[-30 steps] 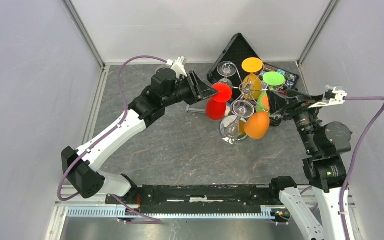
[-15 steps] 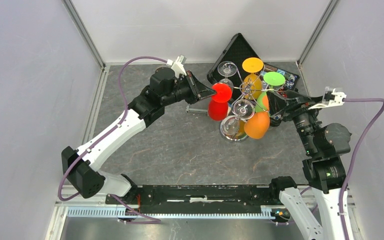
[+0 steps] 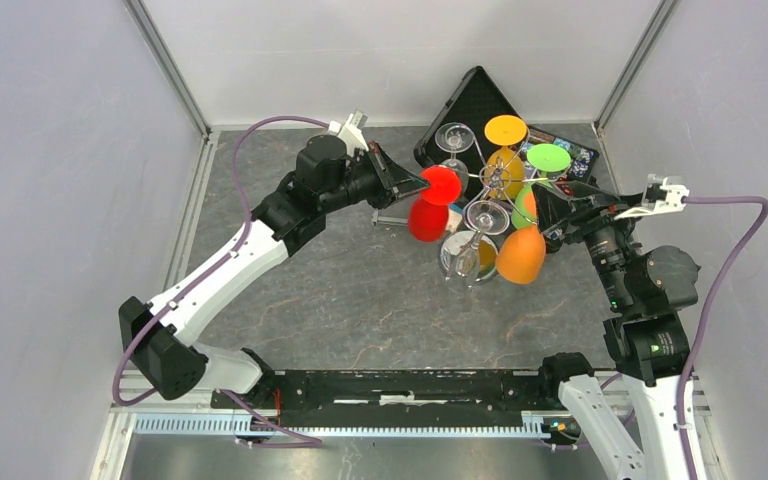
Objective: Take the wine glass off the wine glass rack
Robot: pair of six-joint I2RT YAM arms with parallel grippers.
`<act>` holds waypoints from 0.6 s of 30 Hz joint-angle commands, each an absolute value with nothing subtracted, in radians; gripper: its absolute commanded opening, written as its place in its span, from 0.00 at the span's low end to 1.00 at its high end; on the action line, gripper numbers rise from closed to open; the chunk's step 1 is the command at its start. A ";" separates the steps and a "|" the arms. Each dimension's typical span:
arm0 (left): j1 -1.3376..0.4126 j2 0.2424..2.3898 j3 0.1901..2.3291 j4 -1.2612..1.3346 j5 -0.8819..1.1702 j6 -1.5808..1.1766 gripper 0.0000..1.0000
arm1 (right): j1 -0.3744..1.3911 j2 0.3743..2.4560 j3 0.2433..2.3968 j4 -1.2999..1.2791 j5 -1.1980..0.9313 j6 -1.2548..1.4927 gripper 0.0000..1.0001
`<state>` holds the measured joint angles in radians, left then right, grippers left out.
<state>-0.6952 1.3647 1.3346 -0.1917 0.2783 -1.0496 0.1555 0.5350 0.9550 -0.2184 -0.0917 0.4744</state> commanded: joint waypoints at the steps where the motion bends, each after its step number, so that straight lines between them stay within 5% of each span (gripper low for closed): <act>1: -0.693 1.292 1.344 -0.151 0.245 -1.069 0.02 | 0.158 0.524 0.950 -0.183 -0.078 0.477 0.85; 7: -0.693 1.291 1.343 -0.174 0.233 -1.058 0.16 | 0.159 0.522 0.945 -0.184 -0.077 0.482 0.85; 12: -0.692 1.287 1.338 -0.169 0.230 -1.058 0.02 | 0.160 0.517 0.944 -0.185 -0.073 0.483 0.85; 18: -0.693 1.292 1.339 -0.128 0.228 -1.069 0.02 | 0.160 0.514 0.942 -0.185 -0.070 0.485 0.85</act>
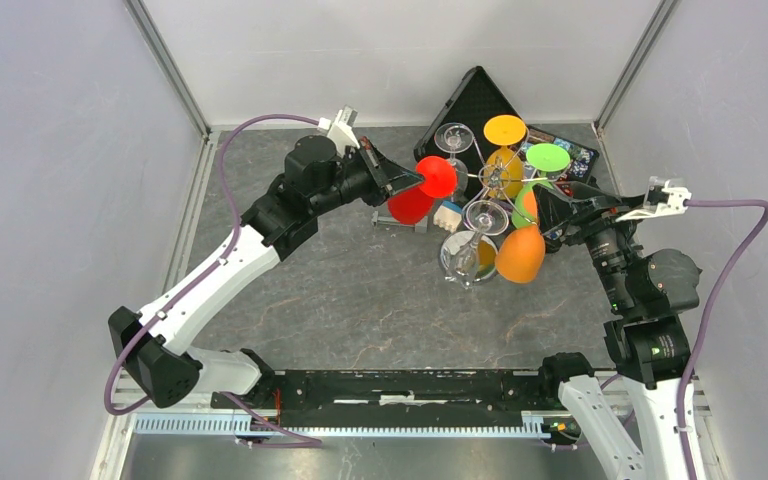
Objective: Take the wine glass off the wine glass rack
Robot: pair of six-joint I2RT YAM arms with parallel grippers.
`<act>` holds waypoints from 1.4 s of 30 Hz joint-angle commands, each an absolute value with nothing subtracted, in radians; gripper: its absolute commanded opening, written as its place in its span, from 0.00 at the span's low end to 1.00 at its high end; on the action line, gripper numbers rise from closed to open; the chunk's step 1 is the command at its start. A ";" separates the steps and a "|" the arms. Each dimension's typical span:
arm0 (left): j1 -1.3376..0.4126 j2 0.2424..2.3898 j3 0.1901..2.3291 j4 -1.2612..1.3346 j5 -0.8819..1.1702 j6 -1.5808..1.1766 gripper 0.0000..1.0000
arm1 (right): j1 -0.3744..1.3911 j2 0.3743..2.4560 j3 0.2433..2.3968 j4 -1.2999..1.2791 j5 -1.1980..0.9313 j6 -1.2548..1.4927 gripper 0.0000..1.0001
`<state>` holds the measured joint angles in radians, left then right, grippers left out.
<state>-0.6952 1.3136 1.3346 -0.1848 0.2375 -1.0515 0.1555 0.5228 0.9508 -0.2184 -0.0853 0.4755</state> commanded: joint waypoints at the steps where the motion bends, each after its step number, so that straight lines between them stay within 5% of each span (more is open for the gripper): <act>1: -0.693 1.291 1.339 -0.124 0.222 -1.068 0.02 | 0.160 0.513 0.942 -0.186 -0.068 0.485 0.85; 11: -0.692 1.335 1.365 -0.092 0.140 -1.073 0.02 | 0.160 0.511 0.940 -0.190 -0.061 0.483 0.85; 42: -0.693 1.332 1.315 -0.044 0.488 -1.097 0.02 | 0.160 0.504 0.933 -0.198 -0.174 0.462 0.93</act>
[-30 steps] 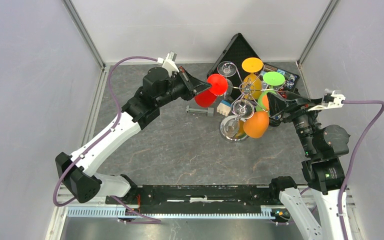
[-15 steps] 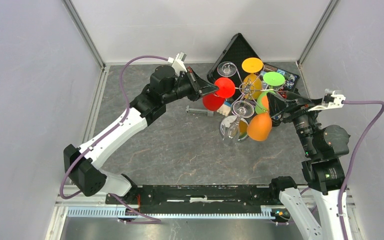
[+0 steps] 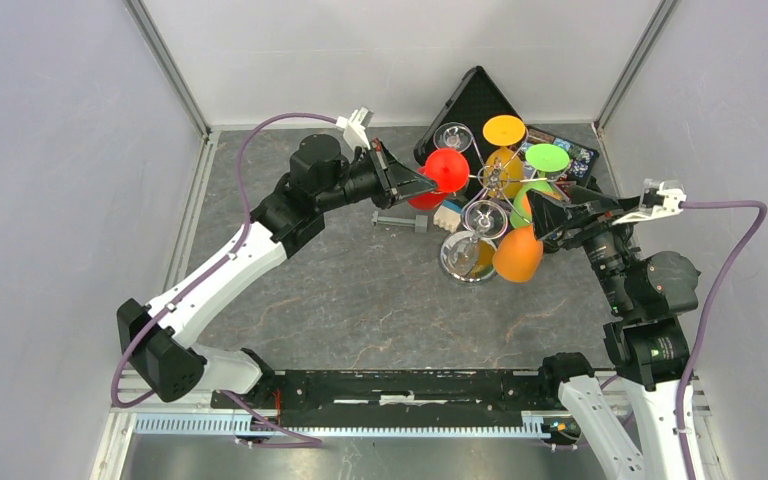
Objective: Take the wine glass off the wine glass rack
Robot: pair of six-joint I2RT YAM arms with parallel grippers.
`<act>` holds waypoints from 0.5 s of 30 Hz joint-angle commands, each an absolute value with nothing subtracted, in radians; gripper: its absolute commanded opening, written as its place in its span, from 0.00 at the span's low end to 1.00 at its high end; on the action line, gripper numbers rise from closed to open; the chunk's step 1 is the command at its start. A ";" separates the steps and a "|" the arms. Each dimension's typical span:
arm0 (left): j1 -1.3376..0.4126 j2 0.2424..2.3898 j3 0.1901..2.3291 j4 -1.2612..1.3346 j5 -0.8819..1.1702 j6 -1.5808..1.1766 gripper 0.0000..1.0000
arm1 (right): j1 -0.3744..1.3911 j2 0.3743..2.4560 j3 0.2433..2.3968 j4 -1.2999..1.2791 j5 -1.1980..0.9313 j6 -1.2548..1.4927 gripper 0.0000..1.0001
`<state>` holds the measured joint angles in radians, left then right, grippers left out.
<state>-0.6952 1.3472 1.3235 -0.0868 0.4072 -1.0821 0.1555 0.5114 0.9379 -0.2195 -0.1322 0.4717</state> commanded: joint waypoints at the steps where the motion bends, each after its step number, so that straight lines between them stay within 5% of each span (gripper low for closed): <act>1: -0.693 1.337 1.317 -0.047 0.486 -1.093 0.02 | 0.159 0.502 0.933 -0.197 -0.173 0.467 0.93; 15: -0.692 1.449 1.399 -0.036 0.491 -1.071 0.02 | 0.159 0.497 0.925 -0.198 -0.160 0.465 0.94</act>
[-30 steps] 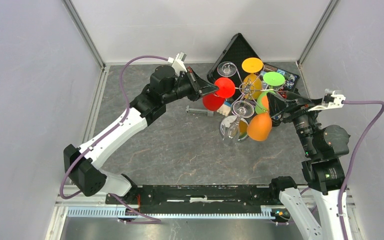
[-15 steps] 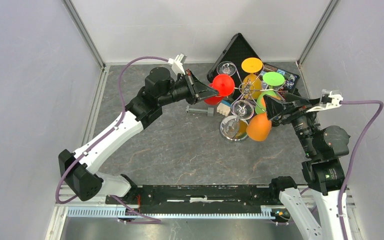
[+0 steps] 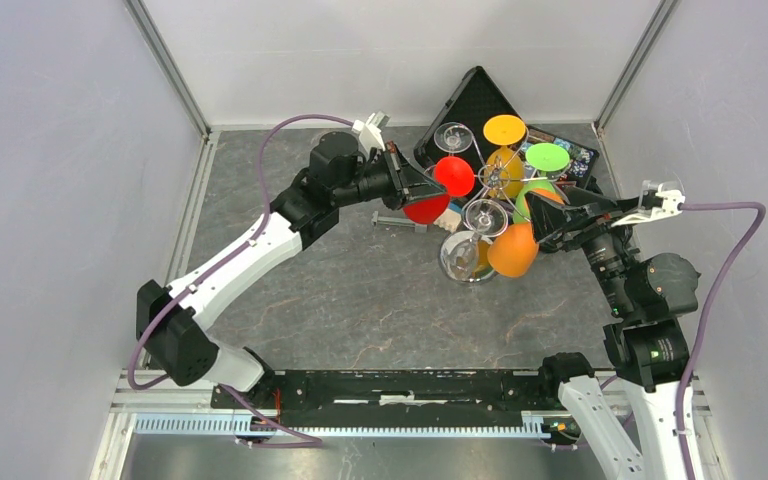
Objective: Take the wine glass off the wine glass rack
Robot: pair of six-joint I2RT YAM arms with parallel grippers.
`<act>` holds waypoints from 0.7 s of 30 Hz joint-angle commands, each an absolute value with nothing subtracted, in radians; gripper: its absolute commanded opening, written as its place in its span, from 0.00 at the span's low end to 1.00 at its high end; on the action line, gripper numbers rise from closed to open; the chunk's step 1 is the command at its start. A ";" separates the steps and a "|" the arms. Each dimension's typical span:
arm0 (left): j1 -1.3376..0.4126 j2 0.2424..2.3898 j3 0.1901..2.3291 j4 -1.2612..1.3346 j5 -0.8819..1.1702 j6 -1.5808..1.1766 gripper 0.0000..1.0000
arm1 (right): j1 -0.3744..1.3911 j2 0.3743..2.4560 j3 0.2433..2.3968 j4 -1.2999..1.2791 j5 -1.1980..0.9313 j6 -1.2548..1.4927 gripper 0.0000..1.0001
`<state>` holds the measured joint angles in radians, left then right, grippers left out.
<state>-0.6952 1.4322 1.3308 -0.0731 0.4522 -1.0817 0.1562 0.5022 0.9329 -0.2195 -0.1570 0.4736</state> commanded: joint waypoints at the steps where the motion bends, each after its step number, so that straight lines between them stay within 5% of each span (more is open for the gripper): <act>1: -0.692 1.454 1.405 -0.035 0.494 -1.071 0.02 | 0.159 0.499 0.924 -0.199 -0.160 0.465 0.94; 21: -0.698 1.376 1.307 -0.024 0.522 -1.098 0.02 | 0.159 0.506 0.911 -0.195 -0.154 0.468 0.93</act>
